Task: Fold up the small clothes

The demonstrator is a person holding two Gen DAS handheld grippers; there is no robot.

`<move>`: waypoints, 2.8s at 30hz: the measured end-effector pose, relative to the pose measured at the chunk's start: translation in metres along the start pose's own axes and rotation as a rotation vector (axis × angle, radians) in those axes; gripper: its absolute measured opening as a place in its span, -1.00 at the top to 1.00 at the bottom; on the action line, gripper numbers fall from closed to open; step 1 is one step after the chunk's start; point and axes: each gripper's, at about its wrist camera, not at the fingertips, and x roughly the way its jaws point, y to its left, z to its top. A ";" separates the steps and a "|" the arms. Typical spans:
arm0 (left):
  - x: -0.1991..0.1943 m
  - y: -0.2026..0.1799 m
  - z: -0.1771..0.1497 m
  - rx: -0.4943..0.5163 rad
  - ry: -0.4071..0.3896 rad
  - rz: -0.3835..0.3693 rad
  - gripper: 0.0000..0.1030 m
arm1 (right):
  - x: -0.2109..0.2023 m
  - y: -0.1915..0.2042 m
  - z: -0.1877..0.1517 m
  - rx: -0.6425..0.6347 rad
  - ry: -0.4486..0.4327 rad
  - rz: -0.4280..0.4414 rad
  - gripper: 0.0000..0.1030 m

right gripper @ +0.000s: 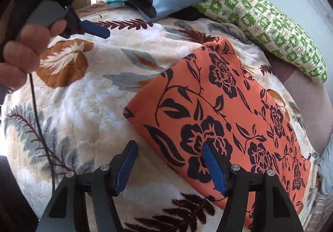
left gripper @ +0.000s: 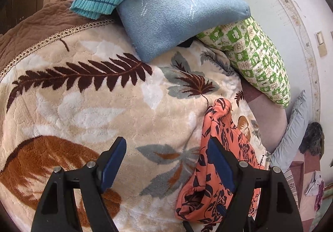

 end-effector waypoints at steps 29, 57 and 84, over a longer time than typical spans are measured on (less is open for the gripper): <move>0.059 -0.101 -0.058 0.291 0.097 -0.083 -0.57 | -0.050 -0.281 -0.150 1.065 -0.333 0.423 0.83; 0.167 -0.326 -0.236 0.952 0.220 0.220 -0.71 | -0.064 -0.374 -0.319 1.111 -0.293 0.671 0.74; 0.185 -0.361 -0.294 1.046 0.301 -0.158 -0.70 | 0.104 -0.459 -0.224 1.223 -0.233 0.967 -0.39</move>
